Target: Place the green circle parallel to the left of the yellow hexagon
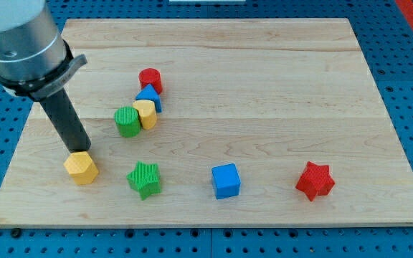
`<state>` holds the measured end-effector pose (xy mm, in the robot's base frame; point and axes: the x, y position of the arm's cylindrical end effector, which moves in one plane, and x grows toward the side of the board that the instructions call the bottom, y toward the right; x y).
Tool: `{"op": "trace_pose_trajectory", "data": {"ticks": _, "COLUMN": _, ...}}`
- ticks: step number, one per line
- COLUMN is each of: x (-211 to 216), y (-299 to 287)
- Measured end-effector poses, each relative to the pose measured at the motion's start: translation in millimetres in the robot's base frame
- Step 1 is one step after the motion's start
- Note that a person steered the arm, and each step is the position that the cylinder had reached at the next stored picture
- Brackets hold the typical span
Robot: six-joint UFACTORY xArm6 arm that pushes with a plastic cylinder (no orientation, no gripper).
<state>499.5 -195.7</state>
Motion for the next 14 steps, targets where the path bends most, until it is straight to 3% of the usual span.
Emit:
{"op": "trace_pose_trajectory", "data": {"ticks": 5, "x": 26, "y": 34}}
{"op": "trace_pose_trajectory", "data": {"ticks": 7, "x": -21, "y": 126}}
{"op": "trace_pose_trajectory", "data": {"ticks": 9, "x": -57, "y": 56}}
{"op": "trace_pose_trajectory", "data": {"ticks": 13, "x": -25, "y": -18}}
{"op": "trace_pose_trajectory", "data": {"ticks": 14, "x": -41, "y": -23}}
